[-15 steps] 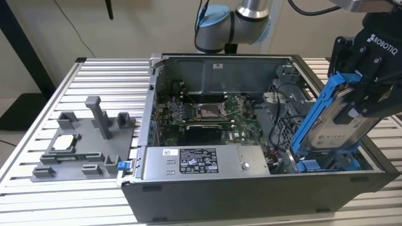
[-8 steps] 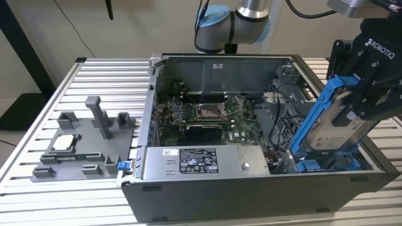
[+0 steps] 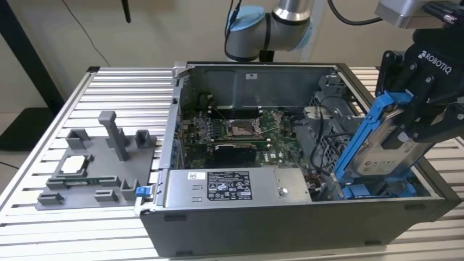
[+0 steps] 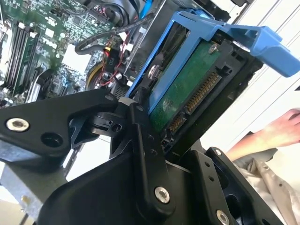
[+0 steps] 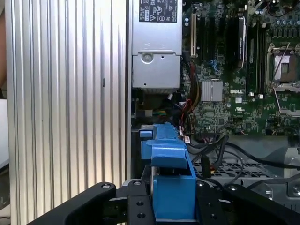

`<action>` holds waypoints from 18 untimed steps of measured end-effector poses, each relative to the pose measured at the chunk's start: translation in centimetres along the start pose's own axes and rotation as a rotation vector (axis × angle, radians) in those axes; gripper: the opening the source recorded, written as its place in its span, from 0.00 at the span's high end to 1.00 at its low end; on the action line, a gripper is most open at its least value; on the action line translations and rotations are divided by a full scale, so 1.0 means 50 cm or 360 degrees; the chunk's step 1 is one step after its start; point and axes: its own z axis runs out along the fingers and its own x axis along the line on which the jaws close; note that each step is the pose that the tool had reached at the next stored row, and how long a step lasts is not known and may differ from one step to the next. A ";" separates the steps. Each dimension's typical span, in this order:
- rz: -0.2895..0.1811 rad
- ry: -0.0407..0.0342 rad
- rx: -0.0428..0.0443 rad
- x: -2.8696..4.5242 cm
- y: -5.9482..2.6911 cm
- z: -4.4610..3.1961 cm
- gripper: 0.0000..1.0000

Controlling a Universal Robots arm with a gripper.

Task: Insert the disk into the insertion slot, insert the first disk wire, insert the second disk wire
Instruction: 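Insert the disk into the insertion slot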

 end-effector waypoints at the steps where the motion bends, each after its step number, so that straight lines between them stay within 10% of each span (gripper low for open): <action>1: 0.0000 0.0000 0.0000 0.000 -0.001 0.002 1.00; 18: -0.0012 -0.0004 0.0000 -0.024 -0.019 0.017 1.00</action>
